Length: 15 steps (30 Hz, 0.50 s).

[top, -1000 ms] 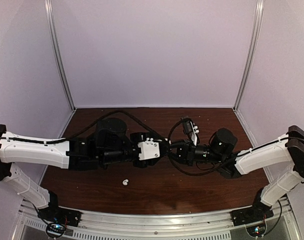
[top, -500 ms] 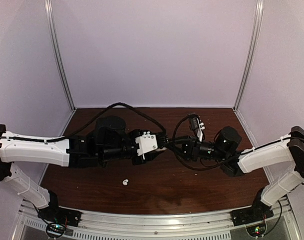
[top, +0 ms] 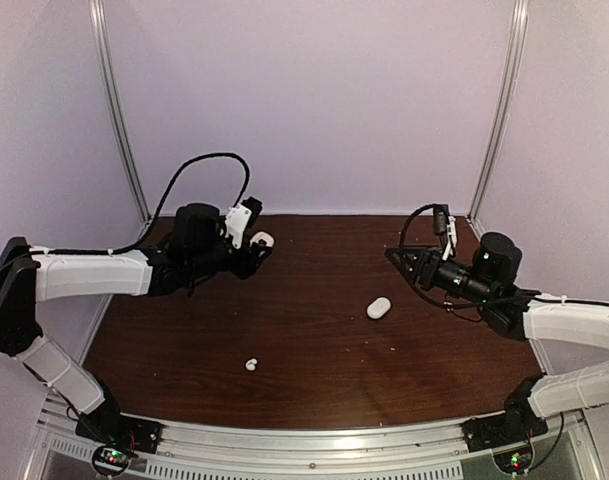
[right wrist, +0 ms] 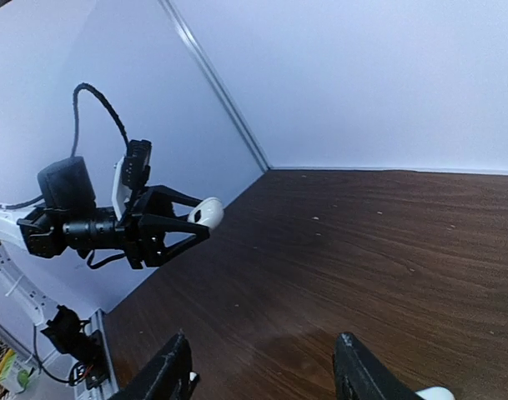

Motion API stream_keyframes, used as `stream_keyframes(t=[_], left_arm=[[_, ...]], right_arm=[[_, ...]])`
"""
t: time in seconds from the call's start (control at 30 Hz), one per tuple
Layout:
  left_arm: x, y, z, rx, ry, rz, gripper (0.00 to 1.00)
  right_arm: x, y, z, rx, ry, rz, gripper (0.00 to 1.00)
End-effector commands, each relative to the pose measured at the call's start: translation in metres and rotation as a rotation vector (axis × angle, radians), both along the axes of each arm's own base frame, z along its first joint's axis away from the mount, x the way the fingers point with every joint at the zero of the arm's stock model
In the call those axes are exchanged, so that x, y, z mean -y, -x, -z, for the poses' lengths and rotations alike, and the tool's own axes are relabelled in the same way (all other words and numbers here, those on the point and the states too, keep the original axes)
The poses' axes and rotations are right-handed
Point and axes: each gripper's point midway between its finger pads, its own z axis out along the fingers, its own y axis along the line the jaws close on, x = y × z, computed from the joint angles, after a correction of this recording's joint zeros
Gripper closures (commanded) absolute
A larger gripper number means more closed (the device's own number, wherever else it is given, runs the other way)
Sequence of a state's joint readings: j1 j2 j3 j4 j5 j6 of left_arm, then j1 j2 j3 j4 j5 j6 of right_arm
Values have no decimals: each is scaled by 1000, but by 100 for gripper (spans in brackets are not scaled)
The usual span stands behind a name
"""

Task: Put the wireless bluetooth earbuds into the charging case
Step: Pick up the right earbud from the center of the board.

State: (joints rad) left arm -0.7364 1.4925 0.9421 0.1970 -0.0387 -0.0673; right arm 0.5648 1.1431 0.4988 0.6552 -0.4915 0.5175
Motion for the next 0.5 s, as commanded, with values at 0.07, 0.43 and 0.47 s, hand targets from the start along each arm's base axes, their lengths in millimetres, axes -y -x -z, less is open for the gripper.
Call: stream_keyframes(t=[0.07,0.43,0.47], left_arm=[[-32,-43,36,-135,83,-183,72],[-49,-73,83,-261,26,-276,71],[-50,-75,85,-268,21,-281,71]], right_arm=[[99,-38,74,-234,284,456,43],[187,-53,177,-569,430,765,49],[192,-54,183,-585,446,790,51]])
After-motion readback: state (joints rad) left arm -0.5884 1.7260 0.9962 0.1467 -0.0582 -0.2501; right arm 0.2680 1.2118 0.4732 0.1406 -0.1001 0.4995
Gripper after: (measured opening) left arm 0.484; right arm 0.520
